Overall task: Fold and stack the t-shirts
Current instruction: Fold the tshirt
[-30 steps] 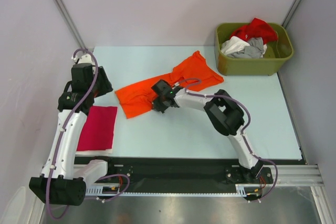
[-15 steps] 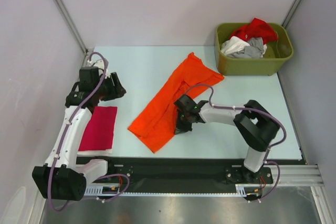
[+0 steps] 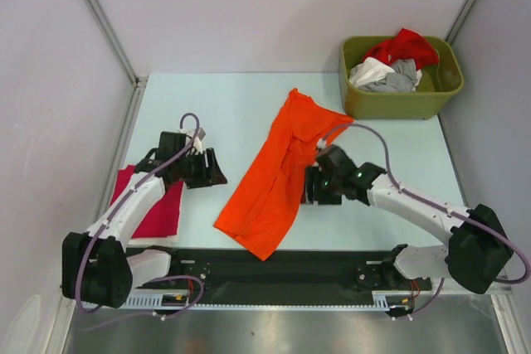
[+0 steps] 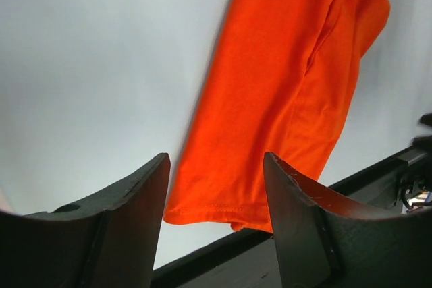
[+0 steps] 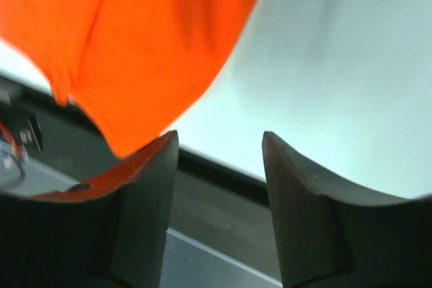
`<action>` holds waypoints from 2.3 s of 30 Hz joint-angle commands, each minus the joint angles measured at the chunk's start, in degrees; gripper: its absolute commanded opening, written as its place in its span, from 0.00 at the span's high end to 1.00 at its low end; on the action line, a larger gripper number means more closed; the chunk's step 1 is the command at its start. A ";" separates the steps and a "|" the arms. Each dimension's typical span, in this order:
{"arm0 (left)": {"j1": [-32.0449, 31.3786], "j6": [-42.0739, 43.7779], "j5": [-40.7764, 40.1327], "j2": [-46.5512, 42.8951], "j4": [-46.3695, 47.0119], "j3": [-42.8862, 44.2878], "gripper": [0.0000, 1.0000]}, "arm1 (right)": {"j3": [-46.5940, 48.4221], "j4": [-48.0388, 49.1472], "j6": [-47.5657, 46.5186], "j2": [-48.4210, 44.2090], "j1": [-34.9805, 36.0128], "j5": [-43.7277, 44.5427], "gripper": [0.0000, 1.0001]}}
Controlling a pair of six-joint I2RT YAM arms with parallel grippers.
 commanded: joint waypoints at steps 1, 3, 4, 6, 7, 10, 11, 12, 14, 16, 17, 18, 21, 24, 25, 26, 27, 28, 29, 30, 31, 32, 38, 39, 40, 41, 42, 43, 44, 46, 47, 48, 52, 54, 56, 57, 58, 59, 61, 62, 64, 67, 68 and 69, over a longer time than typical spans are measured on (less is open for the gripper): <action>-0.85 -1.44 1.40 1.08 3.84 -2.51 0.36 | 5.87 -1.81 -3.39 -0.90 -8.27 7.96 0.38; -1.64 -2.50 0.61 1.52 3.49 -3.48 0.36 | 6.76 1.16 -2.52 -0.37 -15.72 10.84 0.32; -1.99 -4.07 0.18 1.70 3.48 -4.18 0.35 | 7.11 2.57 -0.77 0.15 -18.03 12.00 0.30; -3.49 -5.75 0.00 2.14 3.48 -4.45 0.35 | 6.15 10.88 0.91 0.60 -22.94 14.36 0.28; -4.36 -7.41 -0.09 2.40 3.57 -4.63 0.35 | 5.45 13.98 3.27 1.55 -24.10 15.86 0.28; -4.90 -10.14 0.69 2.84 4.62 -4.80 0.36 | 2.90 26.64 6.97 4.80 -27.01 21.22 0.28; -4.90 -10.41 0.87 2.93 4.89 -4.89 0.36 | 2.90 31.54 8.29 8.99 -27.36 22.63 0.28; -4.90 -10.76 0.79 2.93 4.98 -4.81 0.36 | 4.46 33.76 8.65 11.30 -27.54 24.03 0.28; -4.90 -10.68 0.79 2.93 4.98 -4.54 0.37 | 7.54 35.80 9.00 16.56 -27.54 25.01 0.32; -4.90 -10.59 0.70 3.02 4.98 -4.37 0.37 | 12.20 35.90 10.40 23.69 -27.37 25.54 0.34; -4.90 -10.68 0.61 3.02 4.98 -4.28 0.37 | 13.34 36.16 10.76 25.63 -27.28 26.07 0.34; -4.90 -10.76 0.61 3.11 4.98 -4.19 0.37 | 14.31 36.16 11.63 28.86 -27.19 26.85 0.34; -4.90 -10.85 1.05 4.25 5.24 -3.14 0.37 | 18.18 37.39 12.87 33.62 -26.75 27.21 0.27; -4.90 -10.59 1.40 6.18 5.33 -2.17 0.37 | 21.34 36.70 13.48 36.97 -25.79 26.78 0.20; -4.90 -10.41 1.66 6.62 5.42 -1.38 0.37 | 22.57 36.08 13.66 39.42 -25.52 26.51 0.19; -4.90 -10.41 1.75 7.58 5.24 -1.12 0.37 | 25.02 35.12 13.57 40.49 -25.08 26.51 0.18; -4.90 -10.41 1.93 7.94 5.33 -0.59 0.37 | 25.91 34.84 13.40 41.28 -24.21 26.68 0.17; -4.90 -10.41 2.02 8.29 5.42 0.02 0.37 | 27.05 34.49 13.75 43.12 -23.85 27.03 0.17; -4.90 -10.33 2.02 9.08 5.42 0.38 0.37 | 29.41 32.58 14.27 44.09 -23.59 27.82 0.17; -4.90 -10.32 2.10 9.43 5.50 0.82 0.37 | 30.57 30.73 14.71 45.15 -23.15 27.92 0.17; -4.90 -10.15 2.19 9.70 5.42 1.34 0.37 | 31.45 29.23 15.76 46.81 -23.06 28.53 0.18; -4.90 -10.06 2.19 9.96 5.42 1.61 0.37 | 33.29 28.43 15.86 47.61 -22.88 28.97 0.20; -4.81 -9.97 1.93 10.75 5.42 1.96 0.37 | 43.31 21.41 15.07 55.95 -22.44 29.85 0.29; -4.81 -9.97 1.93 10.84 5.42 1.96 0.37 | 46.63 20.87 14.02 57.10 -22.44 29.68 0.29; -4.81 -9.97 1.75 10.84 5.42 1.79 0.37 | 48.58 20.43 13.32 58.15 -22.36 29.67 0.29; -4.90 -10.06 1.75 10.93 5.42 1.70 0.37 | 50.60 19.30 12.27 60.95 -22.44 29.33 0.30; -4.81 -10.15 1.58 11.02 5.50 1.70 0.37 | 55.58 18.85 10.08 62.46 -22.44 28.89 0.30; -4.81 -10.24 1.49 11.37 5.77 1.44 0.37 | 58.07 18.24 9.01 63.78 -22.53 28.53 0.31; -4.81 -10.24 1.58 11.46 5.86 1.35 0.37 | 60.96 17.01 7.96 65.53 -22.62 27.66 0.32; -4.81 -10.32 1.40 12.24 6.55 0.82 0.37 | 68.59 15.86 5.84 69.93 -23.14 26.08 0.34; -4.81 -10.24 1.40 12.51 6.73 0.65 0.36 | 70.99 15.68 4.97 71.33 -23.49 25.20 0.34; -4.81 -9.98 1.66 12.86 7.00 0.47 0.36 | 73.53 15.51 3.92 72.65 -23.67 24.58 0.34; -4.90 -10.41 3.50 15.58 8.57 -1.37 0.33 | 87.51 12.44 -0.56 81.17 -24.99 19.66 0.34; -5.25 -11.55 5.00 16.99 9.72 -2.34 0.33 | 90.17 13.22 -1.63 82.16 -26.30 15.97 0.33; -5.95 -12.43 5.71 17.78 11.30 -4.09 0.33 | 90.43 12.87 -3.64 81.37 -26.92 14.30 0.27; -6.13 -13.30 6.23 17.79 11.65 -5.15 0.33 | 90.52 12.43 -4.26 80.93 -27.80 13.68 0.25; -6.13 -13.75 6.67 17.70 12.44 -5.85 0.33 | 90.78 9.91 -4.79 79.45 -28.15 12.81 0.23; -6.22 -14.01 6.85 17.52 12.80 -6.47 0.33 | 91.22 8.23 -5.75 78.56 -28.59 12.80 0.17; -6.57 -14.19 7.46 17.52 13.15 -7.96 0.33 | 91.05 3.58 -6.99 76.19 -29.38 11.93 0.12; -6.74 -13.93 7.81 17.61 13.06 -8.40 0.34 | 90.09 2.51 -8.99 73.40 -29.39 12.01 0.11; -7.36 -13.84 7.47 17.26 13.15 -9.81 0.34 | 89.21 -0.64 -11.03 70.57 -29.13 12.36 0.05; -8.15 -13.84 6.94 16.56 13.15 -11.66 0.34 | 88.86 -7.31 -13.23 65.47 -29.04 13.50 0.00; -8.41 -13.75 6.68 16.56 13.15 -12.01 0.35 | 88.42 -8.82 -13.58 64.15 -29.12 13.50 0.00; -9.11 -13.93 6.59 16.64 13.15 -12.71 0.35 | 87.80 -10.32 -13.93 61.18 -29.12 13.41 0.00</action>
